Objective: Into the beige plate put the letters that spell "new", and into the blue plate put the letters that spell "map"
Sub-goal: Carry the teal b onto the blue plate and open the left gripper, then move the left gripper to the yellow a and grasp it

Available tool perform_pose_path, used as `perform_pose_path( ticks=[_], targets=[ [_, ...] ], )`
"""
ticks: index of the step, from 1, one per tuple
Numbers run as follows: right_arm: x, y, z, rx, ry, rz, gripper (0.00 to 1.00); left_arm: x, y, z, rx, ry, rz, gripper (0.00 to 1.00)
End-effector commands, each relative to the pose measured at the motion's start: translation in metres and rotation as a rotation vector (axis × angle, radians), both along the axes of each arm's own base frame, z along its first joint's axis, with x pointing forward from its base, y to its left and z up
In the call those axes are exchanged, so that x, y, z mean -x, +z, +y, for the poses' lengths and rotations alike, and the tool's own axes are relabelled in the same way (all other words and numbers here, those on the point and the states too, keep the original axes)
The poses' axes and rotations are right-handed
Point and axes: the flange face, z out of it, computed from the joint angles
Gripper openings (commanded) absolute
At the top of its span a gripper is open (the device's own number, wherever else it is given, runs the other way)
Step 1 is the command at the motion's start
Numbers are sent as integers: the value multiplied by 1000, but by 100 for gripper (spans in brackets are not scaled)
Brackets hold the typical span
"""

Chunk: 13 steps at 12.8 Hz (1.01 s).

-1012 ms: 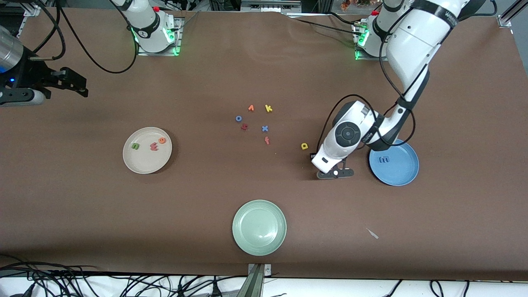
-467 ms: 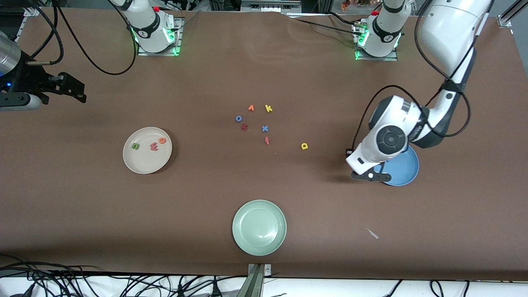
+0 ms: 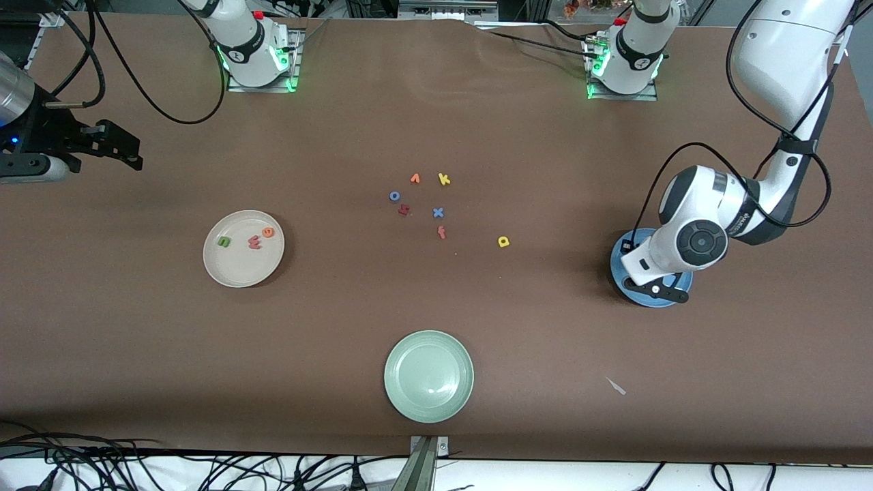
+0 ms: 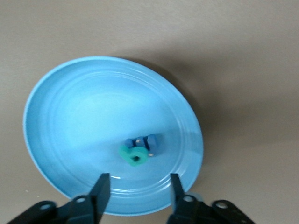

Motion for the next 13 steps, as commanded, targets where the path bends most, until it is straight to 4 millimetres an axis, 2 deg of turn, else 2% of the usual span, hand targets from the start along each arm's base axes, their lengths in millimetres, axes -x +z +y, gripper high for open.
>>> perform_pose_path(
  ticks=[1,4,5,6,8,10,12,13],
  targets=[
    [-3,7,0,-6,-1,-10,100,1,19,-22,1,-44,-26,100],
    [-3,7,0,-6,-1,-10,100,2,37,-70,96,73,-41,100],
    [-3,7,0,-6,-4,-10,100,3,42,-96,121,98,-53,100],
    [-3,7,0,-8,-7,-10,100,9,40,-132,128,129,-67,100],
    [-3,7,1,-8,-7,-10,100,21,19,-180,125,259,-93,100],
    [-3,7,0,-6,-7,-10,100,34,3,-218,127,388,-120,100],
    [-3,7,0,-6,-7,-10,100,56,-17,-267,157,446,-159,100],
    [-3,7,0,-6,-7,-10,100,57,-28,-272,159,462,-184,100]
  ],
)
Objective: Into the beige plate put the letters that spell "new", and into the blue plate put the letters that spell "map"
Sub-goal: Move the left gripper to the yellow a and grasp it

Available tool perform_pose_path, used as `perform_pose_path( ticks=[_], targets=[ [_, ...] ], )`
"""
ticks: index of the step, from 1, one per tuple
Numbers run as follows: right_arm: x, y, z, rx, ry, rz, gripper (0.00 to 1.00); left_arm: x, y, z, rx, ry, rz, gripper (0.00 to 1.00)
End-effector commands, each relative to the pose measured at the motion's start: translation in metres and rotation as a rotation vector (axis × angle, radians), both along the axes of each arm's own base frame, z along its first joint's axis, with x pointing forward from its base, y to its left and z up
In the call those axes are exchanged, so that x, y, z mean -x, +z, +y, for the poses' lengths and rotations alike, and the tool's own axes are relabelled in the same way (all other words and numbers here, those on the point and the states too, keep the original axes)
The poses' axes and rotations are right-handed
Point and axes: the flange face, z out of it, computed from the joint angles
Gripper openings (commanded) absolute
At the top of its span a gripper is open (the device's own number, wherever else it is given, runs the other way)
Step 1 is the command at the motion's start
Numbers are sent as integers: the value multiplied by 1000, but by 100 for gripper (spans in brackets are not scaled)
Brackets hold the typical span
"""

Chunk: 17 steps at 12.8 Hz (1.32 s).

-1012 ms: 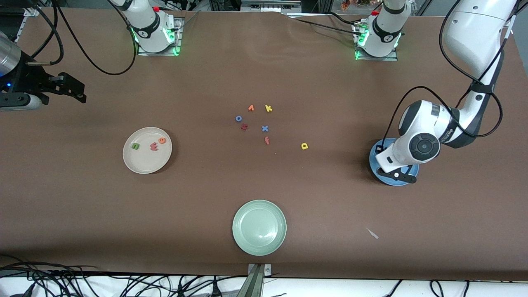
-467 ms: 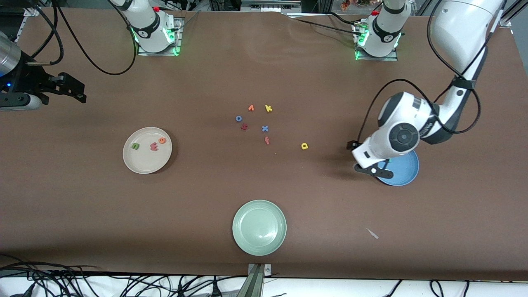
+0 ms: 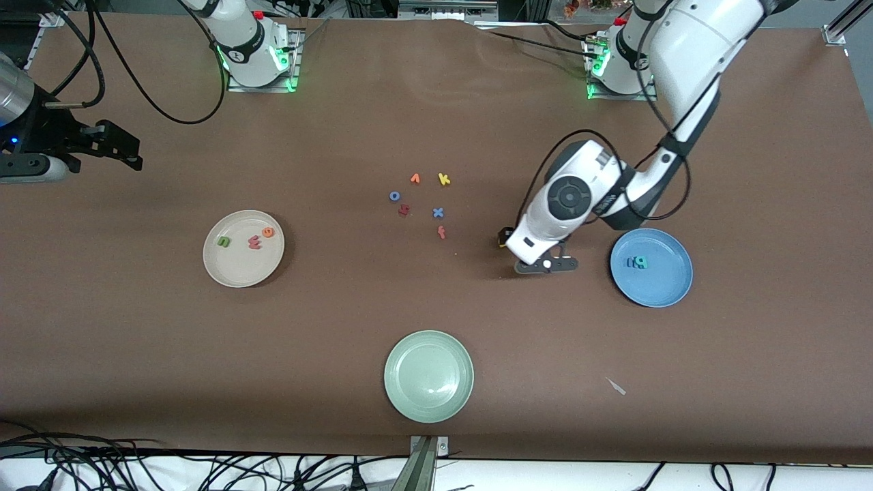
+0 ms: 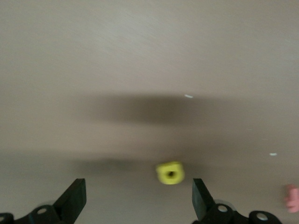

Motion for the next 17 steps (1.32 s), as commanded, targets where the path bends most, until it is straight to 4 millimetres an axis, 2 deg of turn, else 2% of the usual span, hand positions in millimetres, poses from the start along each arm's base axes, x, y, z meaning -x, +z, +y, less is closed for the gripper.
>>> perform_pose_path(
  ticks=[1,2,4,6,8,11,12,13,14,17],
  targets=[
    [-3,6,0,-6,-7,-9,100,3,-22,-16,-6,46,-41,100],
    [-3,6,0,-6,-5,-9,100,5,-26,-18,-15,62,-38,99],
    [-3,6,0,-6,-5,-9,100,16,-34,-26,-35,32,-38,90],
    [-3,6,0,-6,-7,-9,100,18,-43,-22,-57,6,-42,80],
    [-3,6,0,-8,-5,-9,100,19,-49,-21,-58,8,-37,76],
    [-3,6,0,-8,-5,-9,100,20,-53,-20,-59,9,-29,32],
    [-3,6,0,-8,-5,-9,100,18,-51,-19,-60,12,-31,19],
    [-3,6,0,-8,-5,-9,100,16,-48,-17,-62,16,-34,11],
    [-3,6,0,-6,-5,-9,100,13,-43,-14,-67,12,-37,10],
    [-3,6,0,-9,-5,-8,100,-4,0,14,-146,-10,-25,10]
  ],
)
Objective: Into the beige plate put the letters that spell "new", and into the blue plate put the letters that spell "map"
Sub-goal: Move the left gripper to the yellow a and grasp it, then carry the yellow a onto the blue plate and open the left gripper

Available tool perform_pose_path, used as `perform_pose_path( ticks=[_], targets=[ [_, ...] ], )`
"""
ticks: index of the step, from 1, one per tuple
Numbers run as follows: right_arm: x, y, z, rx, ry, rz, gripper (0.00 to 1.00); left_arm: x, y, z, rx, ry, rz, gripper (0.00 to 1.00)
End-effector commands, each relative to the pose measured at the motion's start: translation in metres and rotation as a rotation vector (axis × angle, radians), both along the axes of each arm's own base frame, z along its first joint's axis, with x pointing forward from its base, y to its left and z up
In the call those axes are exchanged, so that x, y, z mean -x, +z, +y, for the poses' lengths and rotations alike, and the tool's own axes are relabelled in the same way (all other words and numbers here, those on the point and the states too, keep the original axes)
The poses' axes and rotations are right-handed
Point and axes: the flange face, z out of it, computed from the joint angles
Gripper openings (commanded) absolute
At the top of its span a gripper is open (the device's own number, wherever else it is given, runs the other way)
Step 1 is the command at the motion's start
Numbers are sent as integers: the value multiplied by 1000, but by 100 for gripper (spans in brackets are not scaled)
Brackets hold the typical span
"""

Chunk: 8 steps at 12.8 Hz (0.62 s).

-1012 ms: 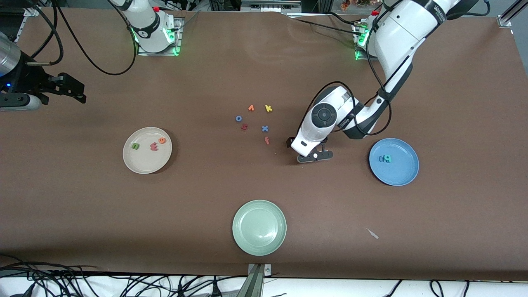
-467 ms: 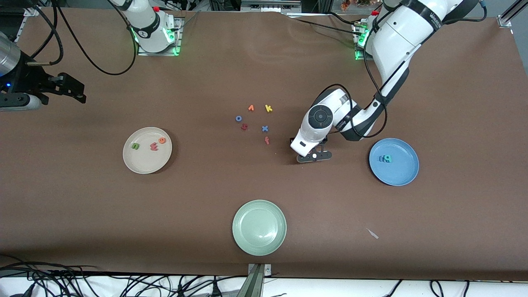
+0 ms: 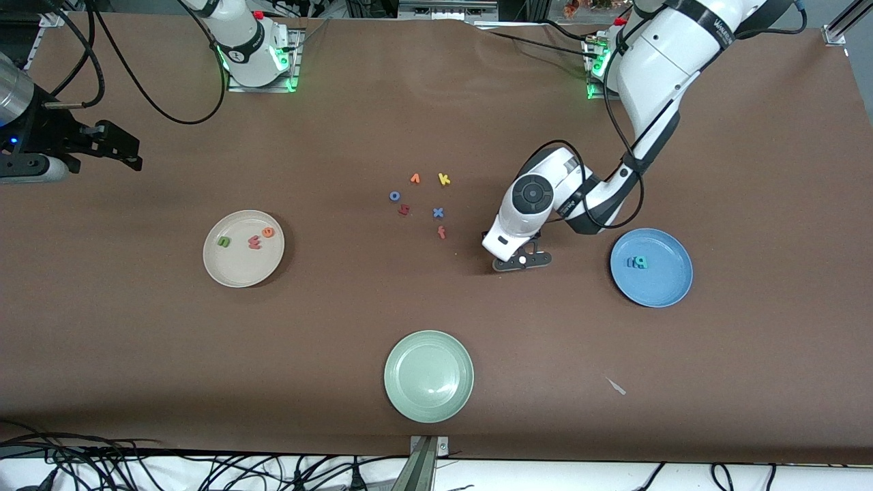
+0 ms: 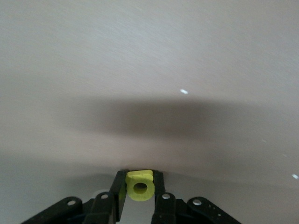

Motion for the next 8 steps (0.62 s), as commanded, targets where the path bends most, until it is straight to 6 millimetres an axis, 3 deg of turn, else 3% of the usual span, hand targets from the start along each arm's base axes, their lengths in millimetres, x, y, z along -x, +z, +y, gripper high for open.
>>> perform_pose_path(
  ticks=[1,3,5,8],
  targets=[
    [-3,6,0,-9,-5,-8,100,-18,45,40,-89,-78,-1,9],
    [-3,6,0,-9,0,-8,100,-29,70,82,-129,-163,47,8],
    [-3,6,0,-11,0,-8,100,-41,85,139,-140,-213,97,3],
    [-3,6,-1,-11,-2,-8,100,-57,88,230,-101,-302,141,6]
  ],
)
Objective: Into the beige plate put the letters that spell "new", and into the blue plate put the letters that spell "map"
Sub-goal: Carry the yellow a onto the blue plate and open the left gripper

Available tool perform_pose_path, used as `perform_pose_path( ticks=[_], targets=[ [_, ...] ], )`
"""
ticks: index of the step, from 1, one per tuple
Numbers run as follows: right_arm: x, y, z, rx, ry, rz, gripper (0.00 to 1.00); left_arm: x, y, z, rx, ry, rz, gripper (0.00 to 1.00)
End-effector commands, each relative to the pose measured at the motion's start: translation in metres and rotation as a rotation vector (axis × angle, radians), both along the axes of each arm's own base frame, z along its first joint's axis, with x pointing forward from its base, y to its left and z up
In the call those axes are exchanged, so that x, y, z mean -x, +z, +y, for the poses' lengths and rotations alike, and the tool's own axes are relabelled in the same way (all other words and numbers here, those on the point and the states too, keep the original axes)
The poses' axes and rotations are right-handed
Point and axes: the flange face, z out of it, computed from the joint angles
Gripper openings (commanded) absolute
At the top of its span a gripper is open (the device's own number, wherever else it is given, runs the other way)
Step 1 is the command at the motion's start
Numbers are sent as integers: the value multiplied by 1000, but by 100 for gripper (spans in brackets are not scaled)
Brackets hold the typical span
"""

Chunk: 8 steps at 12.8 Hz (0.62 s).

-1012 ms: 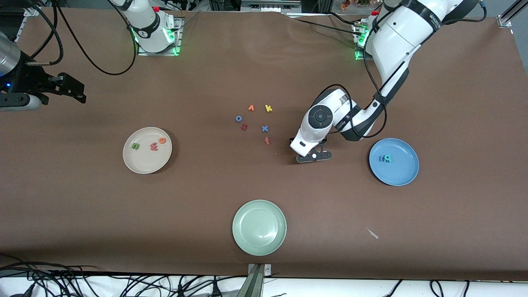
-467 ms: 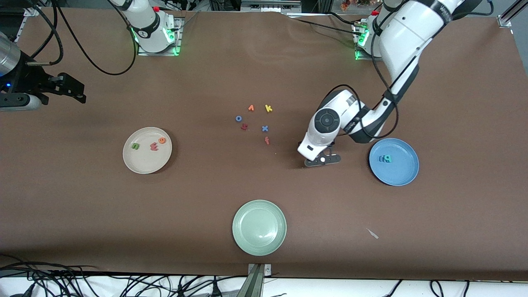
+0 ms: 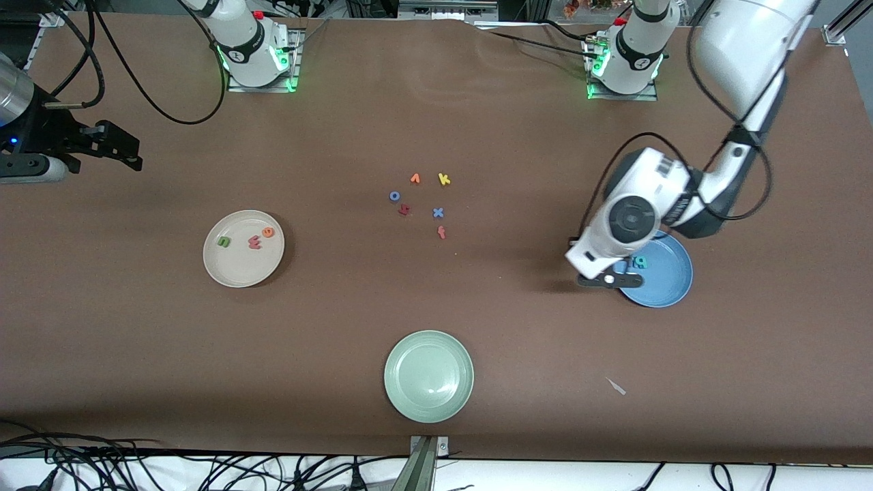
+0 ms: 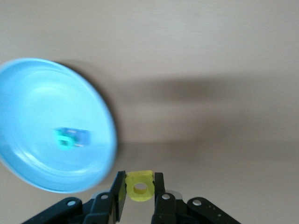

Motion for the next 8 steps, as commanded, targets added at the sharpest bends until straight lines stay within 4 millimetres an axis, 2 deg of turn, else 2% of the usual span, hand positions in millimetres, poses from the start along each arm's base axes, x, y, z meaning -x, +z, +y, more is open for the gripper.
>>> perform_pose_path(
  ticks=[1,2,3,4,5,6,7,8],
  targets=[
    [-3,6,-1,-11,-2,-7,100,-2,-3,79,39,-88,54,7],
    [-2,6,0,-11,-3,-7,100,0,-12,97,63,-127,72,8],
    [-2,6,0,-11,-3,-7,100,1,-21,111,81,-133,76,13],
    [-2,6,0,-11,-3,-7,100,2,-29,115,87,-142,66,19],
    [-2,6,0,-11,-3,-7,100,3,-37,116,92,-153,58,34],
    [-2,6,0,-11,-3,-7,100,1,-45,118,110,-187,62,43],
    [-2,6,0,-11,-3,-7,100,-2,-44,118,124,-238,56,75],
    [-2,6,0,-11,-3,-7,100,-6,-37,121,130,-270,48,100]
  ],
)
